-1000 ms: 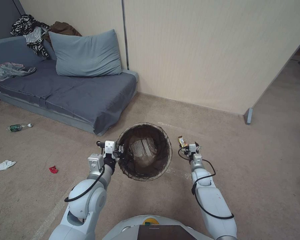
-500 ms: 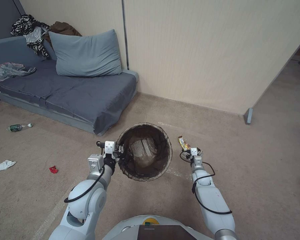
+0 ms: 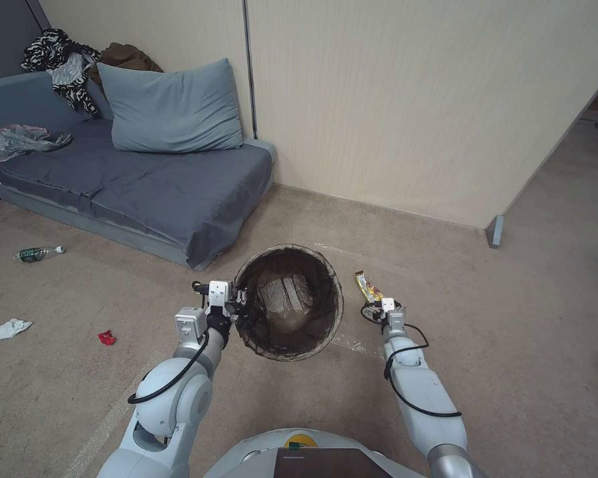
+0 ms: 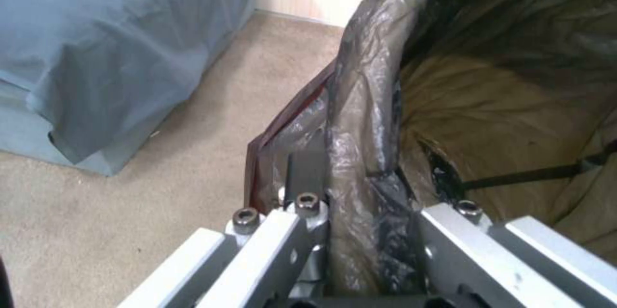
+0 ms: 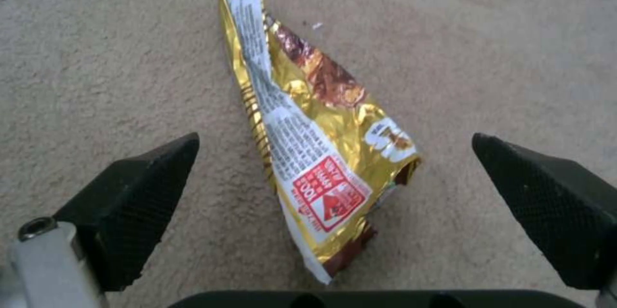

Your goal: Pick up the trash bin, then pick up the garbage from the floor and place it into the trash bin.

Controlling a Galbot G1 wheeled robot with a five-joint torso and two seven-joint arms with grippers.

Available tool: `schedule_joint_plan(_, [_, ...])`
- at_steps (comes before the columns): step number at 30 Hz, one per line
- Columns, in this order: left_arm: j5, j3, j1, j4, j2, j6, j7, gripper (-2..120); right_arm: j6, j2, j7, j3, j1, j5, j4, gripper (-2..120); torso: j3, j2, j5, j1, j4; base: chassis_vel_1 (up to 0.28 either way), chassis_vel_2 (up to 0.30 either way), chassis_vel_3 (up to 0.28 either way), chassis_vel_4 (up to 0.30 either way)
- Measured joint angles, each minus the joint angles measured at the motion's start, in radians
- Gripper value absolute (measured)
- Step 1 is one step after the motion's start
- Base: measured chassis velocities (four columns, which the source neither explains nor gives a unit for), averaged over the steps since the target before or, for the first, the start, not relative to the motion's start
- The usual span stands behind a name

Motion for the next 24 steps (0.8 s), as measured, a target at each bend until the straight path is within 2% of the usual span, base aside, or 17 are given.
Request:
schedule_joint_plan(10, [0.001, -0.001, 0.001, 0.001, 0.001, 0.0, 0.0, 0, -0.016, 0.0, -0.011, -0.006, 0.022, 0.026, -0.026, 100, 0.0, 0.0, 0.0, 0.0, 0.0001, 0.0, 0.0, 0.0, 0.0])
schedule_joint_plan(12, [0.001, -0.001, 0.002, 0.002, 0.001, 0.0, 0.0, 0, -0.016, 0.0, -0.013, -0.007, 0.026, 0.027, -0.031, 93, 0.0, 0.0, 0.0, 0.0, 0.0001, 0.0, 0.0, 0.0, 0.0])
schedule_joint_plan(13, [0.002, -0.001, 0.002, 0.003, 0.001, -0.001, 0.0, 0, -0.016, 0.0, -0.013, -0.007, 0.03, 0.029, -0.034, 84, 0.0, 0.0, 0.0, 0.0, 0.0001, 0.0, 0.0, 0.0, 0.0])
schedule_joint_plan(14, [0.002, -0.001, 0.002, 0.003, 0.001, -0.001, 0.0, 0, -0.016, 0.0, -0.013, -0.007, 0.03, 0.029, -0.034, 84, 0.0, 0.0, 0.0, 0.0, 0.0001, 0.0, 0.0, 0.0, 0.0])
schedule_joint_plan(17, [0.003, 0.001, 0.001, 0.005, 0.0, -0.001, 0.0, 0, -0.012, 0.001, -0.015, -0.007, 0.039, 0.03, -0.053, 69, 0.0, 0.0, 0.0, 0.0, 0.0, 0.0, 0.0, 0.0, 0.0])
schedule_joint_plan(18, [0.003, 0.001, 0.001, 0.005, 0.0, -0.001, 0.0, 0, -0.012, 0.001, -0.015, -0.007, 0.039, 0.03, -0.053, 69, 0.0, 0.0, 0.0, 0.0, 0.0, 0.0, 0.0, 0.0, 0.0])
schedule_joint_plan(21, [0.003, 0.001, 0.001, 0.005, 0.0, -0.001, 0.0, 0, -0.001, 0.001, -0.017, -0.006, 0.046, 0.03, -0.068, 56, 0.0, 0.0, 0.0, 0.0, 0.0, 0.0, 0.0, 0.0, 0.0])
schedule_joint_plan(22, [0.003, 0.001, 0.001, 0.005, 0.0, -0.001, 0.0, 0, -0.001, 0.001, -0.017, -0.006, 0.046, 0.03, -0.068, 56, 0.0, 0.0, 0.0, 0.0, 0.0, 0.0, 0.0, 0.0, 0.0])
schedule_joint_plan(24, [0.003, 0.001, 0.002, 0.005, 0.001, -0.001, 0.0, 0, 0.005, 0.0, -0.017, -0.004, 0.052, 0.03, -0.08, 45, 0.0, 0.0, 0.0, 0.0, 0.0, 0.0, 0.0, 0.0, 0.0])
